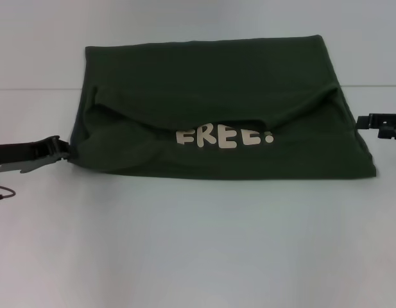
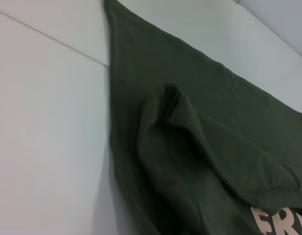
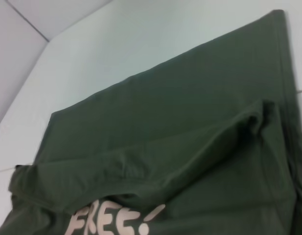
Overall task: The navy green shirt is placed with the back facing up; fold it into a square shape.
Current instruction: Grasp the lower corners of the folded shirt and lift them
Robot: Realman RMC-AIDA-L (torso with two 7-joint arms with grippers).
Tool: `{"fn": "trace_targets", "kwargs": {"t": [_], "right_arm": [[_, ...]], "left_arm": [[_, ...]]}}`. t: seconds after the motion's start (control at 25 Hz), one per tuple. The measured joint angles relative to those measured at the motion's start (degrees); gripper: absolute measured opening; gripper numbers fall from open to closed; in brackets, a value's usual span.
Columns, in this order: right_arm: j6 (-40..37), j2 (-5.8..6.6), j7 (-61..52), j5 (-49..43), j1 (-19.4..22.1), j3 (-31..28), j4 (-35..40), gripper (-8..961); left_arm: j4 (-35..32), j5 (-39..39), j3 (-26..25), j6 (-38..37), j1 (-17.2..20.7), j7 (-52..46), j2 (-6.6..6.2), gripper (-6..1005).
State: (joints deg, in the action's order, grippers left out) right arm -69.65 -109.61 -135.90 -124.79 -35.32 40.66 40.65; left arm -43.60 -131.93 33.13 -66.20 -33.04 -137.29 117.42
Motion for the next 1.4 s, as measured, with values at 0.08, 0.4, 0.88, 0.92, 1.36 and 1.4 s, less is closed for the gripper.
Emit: {"fn": "trace_targets", "kwargs": {"t": [0.08,0.4,0.88,0.92,1.36,1.4], "right_arm": [[-0.3,0.49,-3.3,-2.9,-1.2,0.0,0.0,763],[-1.4,1.52,-10.5,-15.6,-6.6,0.1,-0.6,760],[4.8,-0.95,-7.8,-19.3,-7.0,8.3,-0.8,760],[5.4,-1.11,-7.9,-20.1,-7.0,8.7,-0.9,760],[9.5,-2.49,-7.8,-21.5,-7.0,8.4,-3.2,733],[10.0,-2.58,-7.8,-21.5,-7.1,8.5,-3.7,728]], "left_arm": [[-0.2,0.0,0.0,-0.1,0.0,0.0,0.00,37],[0.0,0.0,0.1,-0.2,0.0,0.0,0.00,39],[0.1,0.0,0.4,-0.2,0.8,0.0,0.35,43],[0.1,0.0,0.4,-0.2,0.8,0.0,0.37,44],[0.7,-0.1,0.6,0.3,0.6,0.0,0.44,47],[0.7,-0.1,0.6,0.3,0.6,0.0,0.44,48]]}}
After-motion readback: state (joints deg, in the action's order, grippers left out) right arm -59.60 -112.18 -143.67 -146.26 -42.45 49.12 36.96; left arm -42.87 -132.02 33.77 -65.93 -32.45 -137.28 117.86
